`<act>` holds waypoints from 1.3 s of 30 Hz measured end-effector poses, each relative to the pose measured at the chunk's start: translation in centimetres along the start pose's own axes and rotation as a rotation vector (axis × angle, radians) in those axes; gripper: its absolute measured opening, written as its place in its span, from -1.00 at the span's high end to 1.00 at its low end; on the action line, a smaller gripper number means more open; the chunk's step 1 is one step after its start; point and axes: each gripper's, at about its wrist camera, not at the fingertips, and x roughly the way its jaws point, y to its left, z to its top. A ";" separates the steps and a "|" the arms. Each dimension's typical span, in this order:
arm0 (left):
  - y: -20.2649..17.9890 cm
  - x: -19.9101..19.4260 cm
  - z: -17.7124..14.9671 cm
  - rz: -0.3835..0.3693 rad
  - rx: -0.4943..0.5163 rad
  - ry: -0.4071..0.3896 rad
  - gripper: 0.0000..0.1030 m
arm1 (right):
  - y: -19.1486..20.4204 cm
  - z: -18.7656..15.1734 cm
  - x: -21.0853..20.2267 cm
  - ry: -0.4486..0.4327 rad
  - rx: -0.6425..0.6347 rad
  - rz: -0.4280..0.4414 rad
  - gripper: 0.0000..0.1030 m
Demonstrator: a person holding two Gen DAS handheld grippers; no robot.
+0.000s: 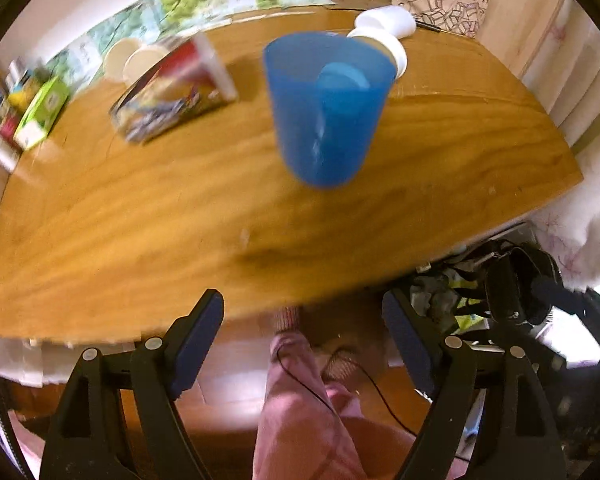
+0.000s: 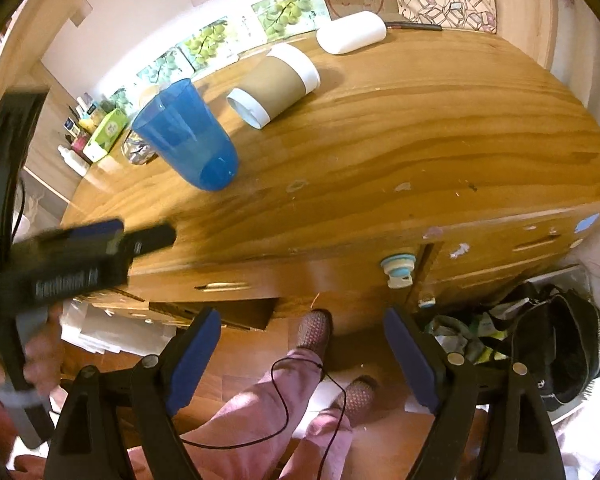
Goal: Flip cup upright
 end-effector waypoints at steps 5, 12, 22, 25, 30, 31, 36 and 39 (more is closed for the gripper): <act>1.8 -2.2 -2.2 0.001 -0.083 -0.016 -0.64 | 0.7 0.3 -1.6 0.033 0.016 0.022 -0.65; 4.3 -7.5 -2.6 -0.014 -0.222 -0.147 -0.64 | 3.0 1.3 -5.6 0.021 0.004 0.016 -0.65; 5.8 -15.7 -2.6 -0.003 -0.333 -0.374 -0.64 | 5.9 2.6 -13.1 -0.143 0.001 0.075 -0.87; 5.5 -17.3 -2.4 0.007 -0.317 -0.425 -0.64 | 6.6 2.6 -15.0 -0.192 0.001 0.096 -0.89; 4.7 -19.1 -2.6 -0.019 -0.317 -0.481 -0.65 | 7.7 2.0 -17.6 -0.293 -0.026 0.080 -0.96; 4.5 -19.3 -2.6 -0.019 -0.316 -0.489 -0.70 | 7.9 1.9 -18.0 -0.312 -0.033 0.074 -0.96; 3.3 -19.9 -3.2 0.006 -0.284 -0.520 -0.73 | 8.8 1.3 -20.3 -0.431 -0.072 0.051 -0.96; 2.6 -20.3 -3.7 0.024 -0.277 -0.539 -0.73 | 8.9 0.8 -21.4 -0.500 -0.093 0.045 -0.98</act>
